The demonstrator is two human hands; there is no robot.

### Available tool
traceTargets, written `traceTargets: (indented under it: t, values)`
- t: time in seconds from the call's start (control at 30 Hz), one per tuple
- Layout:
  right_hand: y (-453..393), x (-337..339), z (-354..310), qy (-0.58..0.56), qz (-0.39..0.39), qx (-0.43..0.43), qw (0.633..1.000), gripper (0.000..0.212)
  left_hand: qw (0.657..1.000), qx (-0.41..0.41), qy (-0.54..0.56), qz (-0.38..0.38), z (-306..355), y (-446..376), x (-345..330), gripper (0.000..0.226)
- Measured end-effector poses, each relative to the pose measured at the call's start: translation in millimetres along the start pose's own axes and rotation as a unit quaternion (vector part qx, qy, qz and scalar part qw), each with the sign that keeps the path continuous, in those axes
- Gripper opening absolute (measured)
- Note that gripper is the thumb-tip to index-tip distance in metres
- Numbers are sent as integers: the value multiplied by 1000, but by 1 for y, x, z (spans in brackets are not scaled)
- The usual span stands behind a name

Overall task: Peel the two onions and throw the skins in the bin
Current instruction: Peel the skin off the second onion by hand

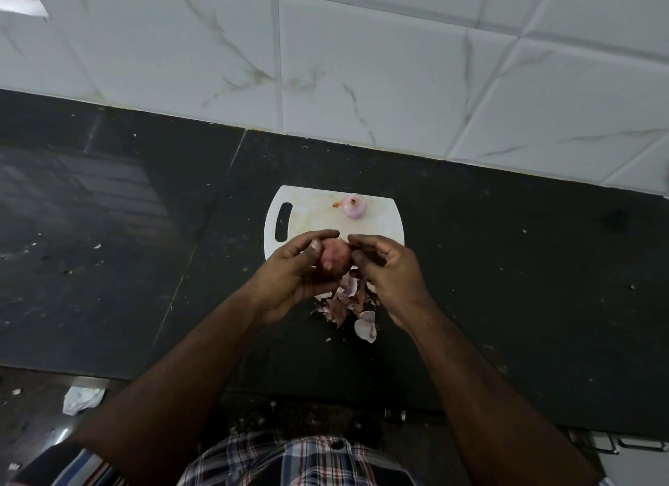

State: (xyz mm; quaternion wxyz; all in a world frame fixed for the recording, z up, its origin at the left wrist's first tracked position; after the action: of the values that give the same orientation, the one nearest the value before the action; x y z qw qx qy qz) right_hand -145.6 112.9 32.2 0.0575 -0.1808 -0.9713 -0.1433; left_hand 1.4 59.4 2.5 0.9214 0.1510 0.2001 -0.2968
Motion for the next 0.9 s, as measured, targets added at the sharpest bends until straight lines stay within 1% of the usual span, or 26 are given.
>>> traceTargets:
  t: [0.07, 0.1, 0.13, 0.23, 0.33, 0.4, 0.47, 0.53, 0.63, 0.73, 0.8, 0.9]
  values:
    - [5, -12, -4, 55, -80, 28, 995, 43, 1000, 9, -18, 8, -1, 0, -1, 28]
    - [7, -16, -6, 86, -89, 44, 991, 48, 1000, 12, -25, 8, -1, 1, -2, 27]
    - [7, -17, -7, 105, -72, 61, 990, 46, 999, 14, -29, 5, -1, 1, -5, 28]
    - [5, -11, -11, 100, 28, 91, 990, 30, 999, 13, -22, -24, -2, 1, -11, 31]
    - [4, -6, -10, 85, 74, 77, 991, 22, 998, 12, 6, -56, -2, 0, -10, 55]
    - [2, -3, -7, 85, 94, 54, 990, 17, 998, 11, -3, -58, -2, 0, -10, 64]
    - [0, -2, -7, 94, 116, 41, 988, 10, 999, 3, -24, -44, -1, 0, -10, 64]
    - [0, -1, -9, 123, 139, 57, 981, 5, 999, -6, -30, -28, -1, 0, -11, 57]
    - [1, 1, -13, 150, 148, 71, 975, 5, 1000, -3, -11, -16, -3, 1, -11, 51]
    - [0, 3, -10, 140, 96, 39, 985, 8, 1000, 1, -5, -9, -5, 2, -8, 49]
    - [2, 4, -12, 166, 75, 42, 982, 11, 1000, 2, -11, -2, -5, 2, -6, 49]
    - [7, 5, -19, 202, 88, 71, 973, 9, 999, 2, -37, 0, -5, 3, -6, 51]
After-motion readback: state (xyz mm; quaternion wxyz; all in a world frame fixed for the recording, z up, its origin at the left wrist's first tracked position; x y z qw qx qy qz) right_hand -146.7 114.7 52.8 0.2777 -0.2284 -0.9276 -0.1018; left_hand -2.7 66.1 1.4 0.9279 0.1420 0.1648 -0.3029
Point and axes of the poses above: each hand's wrist, its own y-axis away from the middle knuckle, its own x-axis out of the back of the hand, z = x × y, the point moved 7 cm from there along -y, towards the middle knuckle, and after that the axes turned 10 degrees about -x, right-handed, at the moved point
